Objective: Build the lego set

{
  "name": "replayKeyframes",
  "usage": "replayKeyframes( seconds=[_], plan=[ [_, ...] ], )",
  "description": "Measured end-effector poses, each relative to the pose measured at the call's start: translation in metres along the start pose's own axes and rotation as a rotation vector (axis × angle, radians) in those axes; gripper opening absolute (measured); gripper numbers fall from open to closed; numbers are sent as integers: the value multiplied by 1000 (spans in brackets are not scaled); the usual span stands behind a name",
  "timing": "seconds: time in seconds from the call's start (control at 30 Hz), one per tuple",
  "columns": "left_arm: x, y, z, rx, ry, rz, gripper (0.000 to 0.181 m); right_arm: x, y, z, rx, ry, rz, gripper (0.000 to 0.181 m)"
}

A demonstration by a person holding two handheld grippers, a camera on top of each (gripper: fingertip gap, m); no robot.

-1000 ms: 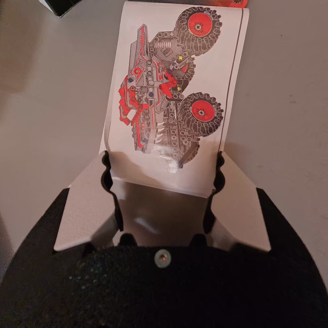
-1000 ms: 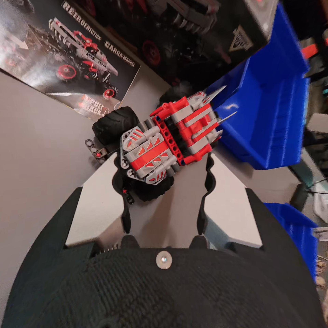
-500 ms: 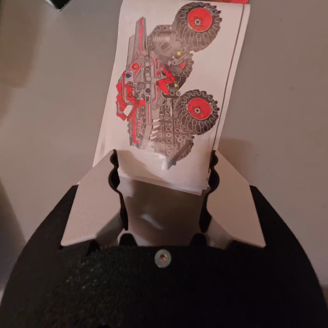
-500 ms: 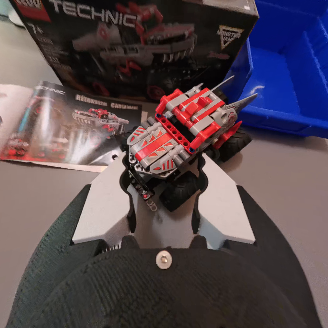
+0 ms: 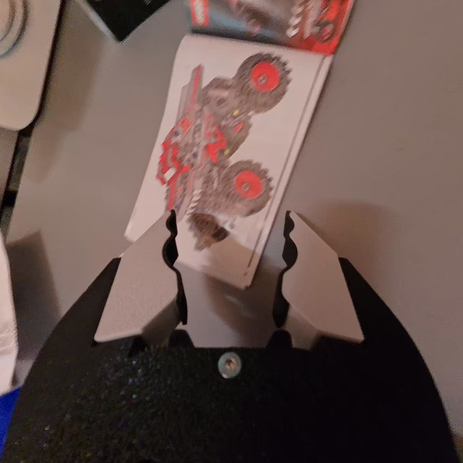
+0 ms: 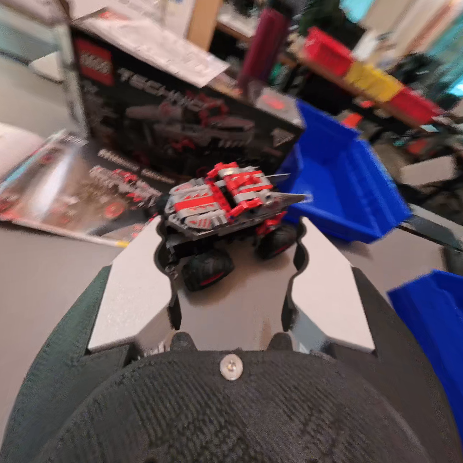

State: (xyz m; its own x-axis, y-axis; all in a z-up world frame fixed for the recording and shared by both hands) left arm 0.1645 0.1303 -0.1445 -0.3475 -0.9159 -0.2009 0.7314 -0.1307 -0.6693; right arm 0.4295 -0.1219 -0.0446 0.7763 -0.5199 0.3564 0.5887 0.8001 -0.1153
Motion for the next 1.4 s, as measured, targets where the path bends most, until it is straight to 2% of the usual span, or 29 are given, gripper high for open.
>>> replayKeyframes(
  seconds=[0.03, 0.07, 0.1, 0.13, 0.23, 0.33, 0.43, 0.53, 0.73, 0.8, 0.87, 1.07, 1.4],
  plan=[
    [9, 7, 1, -3, 3, -28, 80, 7, -1, 5, 18, -1, -79, 107],
    [17, 13, 3, 13, -23, -57, 77, 9, -2, 7, 33, 5, -143, 112],
    [22, 16, 6, 35, -72, -82, 64, 9, -4, 9, 45, 8, -196, 116],
    [25, 17, 5, 27, -112, -92, 58, 7, -7, 10, 53, 14, -234, 116],
    [24, 11, -2, 49, -149, -75, 38, -13, -9, 12, 80, 107, -256, 130],
    [24, -5, -17, 24, -182, -68, 33, -18, -7, 11, 42, 91, -331, 136],
    [20, -18, -30, 1, -167, -17, 34, -25, -3, 17, 111, 168, -386, 137],
    [25, -22, -28, 64, -210, 51, 48, -45, 0, 11, 124, 230, -376, 138],
    [37, -29, -13, 217, -185, 348, 52, -86, -25, 6, 180, 237, -336, 139],
    [43, -26, -11, 231, -152, 428, 52, -89, -30, 7, 206, 232, -329, 139],
    [43, -26, -12, 185, -69, 529, 52, -91, -29, 7, 209, 250, -296, 139],
    [46, -25, -6, 164, -17, 620, 52, -101, -15, 2, 154, 217, -206, 140],
    [34, -36, -8, 170, -39, 732, 54, -105, -4, 3, 149, 263, -180, 139]
  ],
)
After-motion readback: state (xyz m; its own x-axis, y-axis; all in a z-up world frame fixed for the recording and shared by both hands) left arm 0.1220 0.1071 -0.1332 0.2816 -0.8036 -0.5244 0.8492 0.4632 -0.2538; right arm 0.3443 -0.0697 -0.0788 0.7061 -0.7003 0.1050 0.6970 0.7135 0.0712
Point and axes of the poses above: each gripper's, where its closed fingertips meet, y out along the fingers, z out of its top, x = y × z across the jaws, the point moved 1 cm from there along -y, back along the fingers, and after that the axes turned 14 degrees about x, right-handed, at the moved point
